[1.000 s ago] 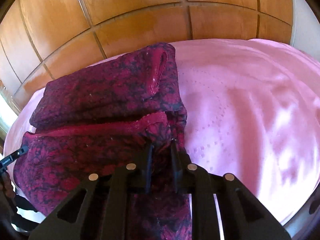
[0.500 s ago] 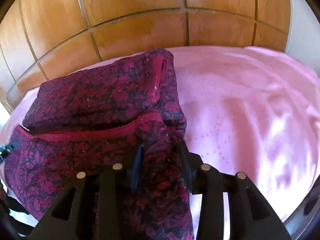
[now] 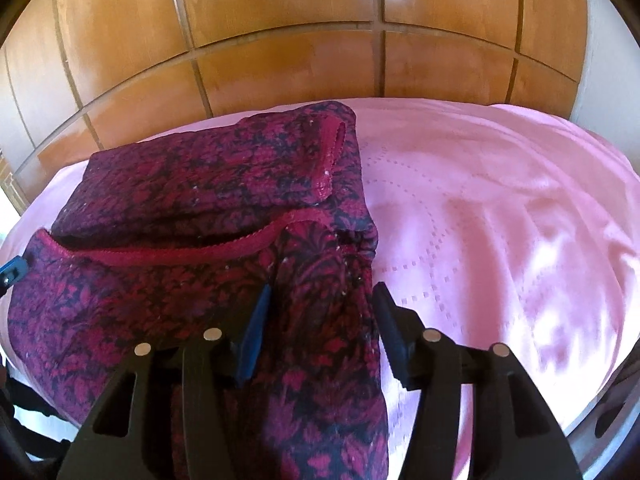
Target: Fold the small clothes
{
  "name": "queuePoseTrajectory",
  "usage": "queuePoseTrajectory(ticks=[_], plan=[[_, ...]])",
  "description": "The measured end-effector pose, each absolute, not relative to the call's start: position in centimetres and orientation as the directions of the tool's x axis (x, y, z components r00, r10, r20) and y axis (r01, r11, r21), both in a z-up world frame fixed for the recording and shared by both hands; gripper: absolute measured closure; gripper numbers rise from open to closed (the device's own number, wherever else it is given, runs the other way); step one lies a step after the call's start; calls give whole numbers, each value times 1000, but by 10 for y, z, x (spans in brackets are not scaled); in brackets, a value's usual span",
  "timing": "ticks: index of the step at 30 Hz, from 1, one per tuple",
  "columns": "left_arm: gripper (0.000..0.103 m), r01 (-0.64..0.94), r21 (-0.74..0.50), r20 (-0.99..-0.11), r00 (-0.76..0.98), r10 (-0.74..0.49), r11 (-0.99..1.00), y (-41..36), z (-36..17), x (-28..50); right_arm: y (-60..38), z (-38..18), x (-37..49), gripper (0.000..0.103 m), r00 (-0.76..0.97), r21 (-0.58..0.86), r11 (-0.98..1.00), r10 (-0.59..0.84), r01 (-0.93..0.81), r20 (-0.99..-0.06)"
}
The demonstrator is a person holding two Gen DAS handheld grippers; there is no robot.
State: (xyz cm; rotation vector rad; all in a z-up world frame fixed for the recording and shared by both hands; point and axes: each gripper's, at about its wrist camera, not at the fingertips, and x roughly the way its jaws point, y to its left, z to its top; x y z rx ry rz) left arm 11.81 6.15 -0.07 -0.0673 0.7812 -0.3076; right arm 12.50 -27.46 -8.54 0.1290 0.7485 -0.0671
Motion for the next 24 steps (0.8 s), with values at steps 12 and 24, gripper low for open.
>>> queuePoseTrajectory(ticks=[12,24], plan=[[90,283,-249,-670,641,-376,926,68,-17,113,-266,-87,125,85,730,78,994,0,72,-684],[90,287,-117,-636,713,-294,951,59,12,82,-267,-56,91,88,774,101,995,71,-10,-629]])
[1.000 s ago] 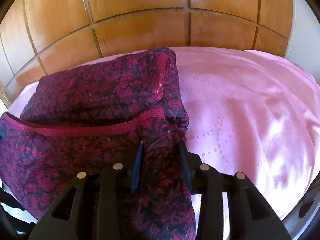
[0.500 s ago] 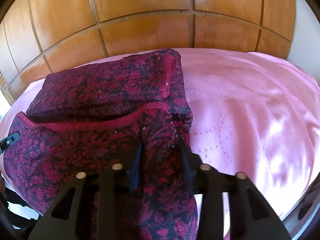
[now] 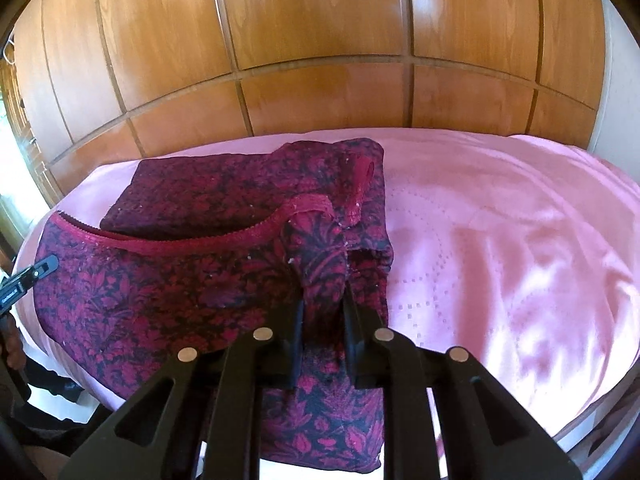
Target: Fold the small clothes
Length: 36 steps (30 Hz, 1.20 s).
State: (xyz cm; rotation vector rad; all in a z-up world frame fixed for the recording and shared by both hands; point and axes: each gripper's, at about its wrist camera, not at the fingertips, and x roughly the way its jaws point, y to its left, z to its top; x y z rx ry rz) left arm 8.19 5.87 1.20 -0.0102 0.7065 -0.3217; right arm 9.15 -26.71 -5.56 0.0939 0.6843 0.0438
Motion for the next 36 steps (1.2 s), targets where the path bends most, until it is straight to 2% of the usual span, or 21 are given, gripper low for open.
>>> queuePoseTrajectory(ticks=[2,5,6,9,15,17,18,19,22,26,36], plan=[[88,284,-43,-671,702,-238,958,43,12,90,-265,-63,97,85,759,67,998,40,5,-649],[88,285,34,-675,713,-189,958,26,10,97,-265,-81,108,83,729,74,997,24,37,-684],[85,282,57,-681,713,-169,958,22,8,101,-265,-85,110,81,723,76,996,18,49,-691],[68,286,55,-678,714,-174,957,20,8,103,-267,-89,114,77,720,88,994,16,63,-694],[68,300,48,-681,708,-189,953,21,6,107,-264,-89,120,73,714,62,996,-5,67,-701],[71,298,47,-676,712,-189,953,21,6,106,-262,-88,120,75,713,50,996,-14,68,-701],[80,298,47,-675,713,-189,953,21,6,105,-261,-88,120,77,713,47,997,-15,66,-701],[83,298,49,-676,713,-188,953,22,6,104,-261,-87,120,78,713,45,997,-15,65,-701],[87,289,32,-669,717,-195,957,25,7,103,-259,-83,116,83,718,39,998,-15,58,-695],[90,280,9,-656,726,-206,960,31,10,99,-255,-73,109,86,735,35,998,-9,44,-677],[91,240,-73,-599,766,-235,968,49,26,78,-251,-44,88,87,774,60,998,38,0,-633]])
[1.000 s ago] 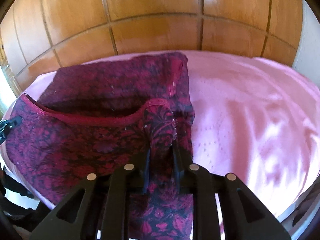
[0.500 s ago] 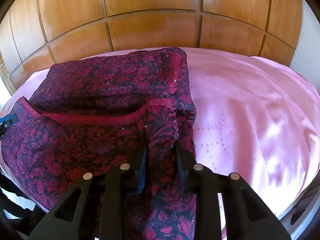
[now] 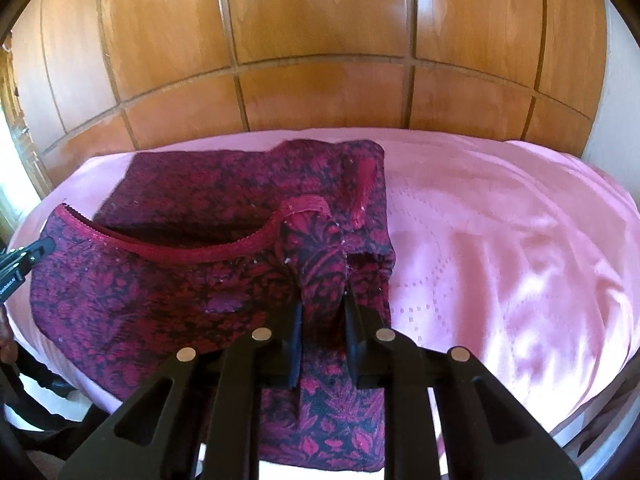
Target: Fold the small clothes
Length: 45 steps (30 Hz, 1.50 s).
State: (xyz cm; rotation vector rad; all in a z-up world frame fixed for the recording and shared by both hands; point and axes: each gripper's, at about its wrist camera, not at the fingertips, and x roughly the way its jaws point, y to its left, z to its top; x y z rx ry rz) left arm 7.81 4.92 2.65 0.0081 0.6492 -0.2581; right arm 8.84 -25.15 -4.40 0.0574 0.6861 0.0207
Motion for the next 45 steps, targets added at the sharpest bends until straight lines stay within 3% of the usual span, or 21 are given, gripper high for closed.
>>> queuePoseTrajectory(ticks=[6,10,19,27,40,45], plan=[[92,253,-184,-518,796,-312,950,75,50,49,-250,-12,69,88,804,85,994,105,-68,-585],[92,262,-196,-489,809,-326,945,79,63,49,-251,7,67,88,830,113,989,139,-93,-540],[92,271,-139,-461,833,-305,952,59,75,116,-251,18,135,88,852,149,985,148,-84,-502],[93,204,-180,-443,857,-264,962,69,84,178,-270,41,188,89,889,190,981,114,-31,-443],[93,114,-117,-546,823,-160,987,50,56,280,-278,18,293,89,848,157,983,3,95,-529],[92,66,-86,-665,739,-106,994,45,20,326,-286,-12,335,89,779,139,978,-35,156,-626]])
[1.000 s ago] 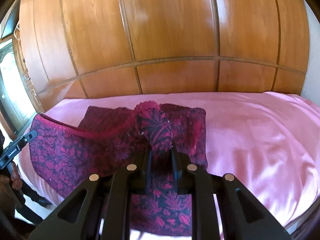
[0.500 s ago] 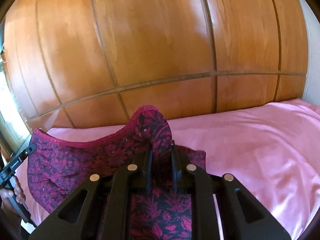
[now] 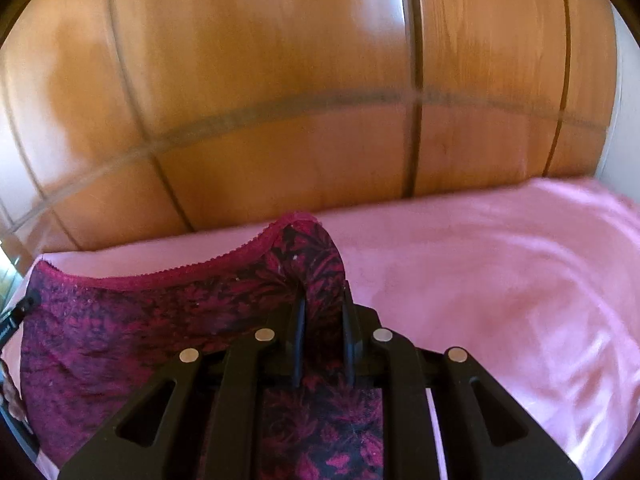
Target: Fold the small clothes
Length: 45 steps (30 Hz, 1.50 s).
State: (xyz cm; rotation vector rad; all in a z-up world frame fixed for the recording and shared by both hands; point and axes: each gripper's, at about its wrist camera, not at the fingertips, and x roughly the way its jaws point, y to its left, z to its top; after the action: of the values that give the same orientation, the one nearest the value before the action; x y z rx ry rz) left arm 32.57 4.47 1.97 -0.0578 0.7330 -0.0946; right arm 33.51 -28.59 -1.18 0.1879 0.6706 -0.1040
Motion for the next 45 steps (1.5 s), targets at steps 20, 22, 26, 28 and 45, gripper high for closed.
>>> queuePoseTrajectory(ticks=[20,22,26,28,45], plan=[[44,131,-458,-656,617,-434,879,120,-37,161,-332,-74,163,53,711,452,892,303,23,-635],[48,135,-486,-662,587,-465,863,115,-47,153,-325,-87,153,60,699,439,898,299,24,-650],[92,125,-505,-670,568,-479,854,114,-47,150,-330,-91,159,88,708,464,883,281,74,-648],[93,131,-511,-658,577,-484,849,118,-38,149,-328,-78,151,90,727,461,885,279,58,-628],[81,146,-491,-677,557,-481,859,132,-20,56,-339,-75,48,80,693,491,869,321,56,-646]])
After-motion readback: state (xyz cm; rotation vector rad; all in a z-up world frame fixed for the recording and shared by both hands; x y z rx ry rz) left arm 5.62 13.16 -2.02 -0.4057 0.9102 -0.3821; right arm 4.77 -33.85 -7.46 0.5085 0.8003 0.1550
